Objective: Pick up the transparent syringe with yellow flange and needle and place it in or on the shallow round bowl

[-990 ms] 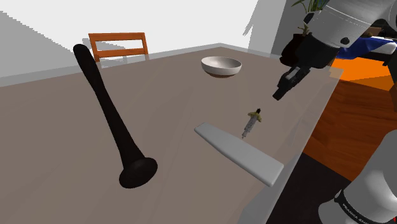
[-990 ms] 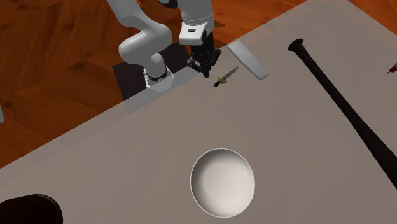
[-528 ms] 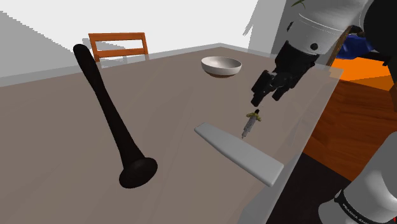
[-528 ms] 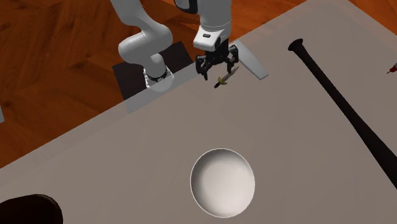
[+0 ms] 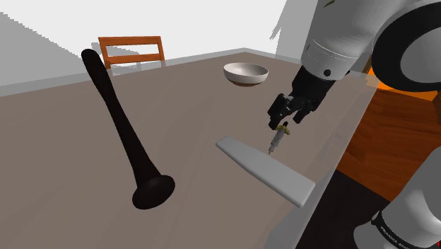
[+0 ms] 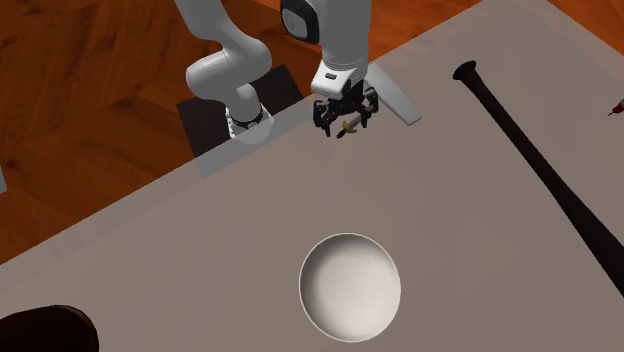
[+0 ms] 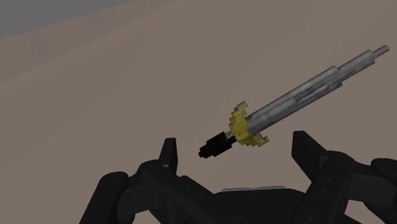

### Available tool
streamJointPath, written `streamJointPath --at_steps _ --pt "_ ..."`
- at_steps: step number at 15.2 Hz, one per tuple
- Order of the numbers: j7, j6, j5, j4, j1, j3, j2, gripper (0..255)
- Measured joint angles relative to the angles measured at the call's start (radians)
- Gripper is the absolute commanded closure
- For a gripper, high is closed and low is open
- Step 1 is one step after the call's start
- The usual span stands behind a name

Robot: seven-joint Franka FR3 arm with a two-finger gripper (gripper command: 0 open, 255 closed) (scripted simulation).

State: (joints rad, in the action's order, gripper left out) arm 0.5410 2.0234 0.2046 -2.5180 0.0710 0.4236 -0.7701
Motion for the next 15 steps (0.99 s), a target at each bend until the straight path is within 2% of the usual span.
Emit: streamJointPath --at_steps 6,7,15 --pt "0.001 0.014 0.001 -0.008 -0.001 0.003 0.005 0" --pt "0.001 0.014 0.001 -0.008 -0.001 0.003 0.005 255" --pt "0.001 0.014 0.001 -0.009 -0.001 0.003 0.005 255"
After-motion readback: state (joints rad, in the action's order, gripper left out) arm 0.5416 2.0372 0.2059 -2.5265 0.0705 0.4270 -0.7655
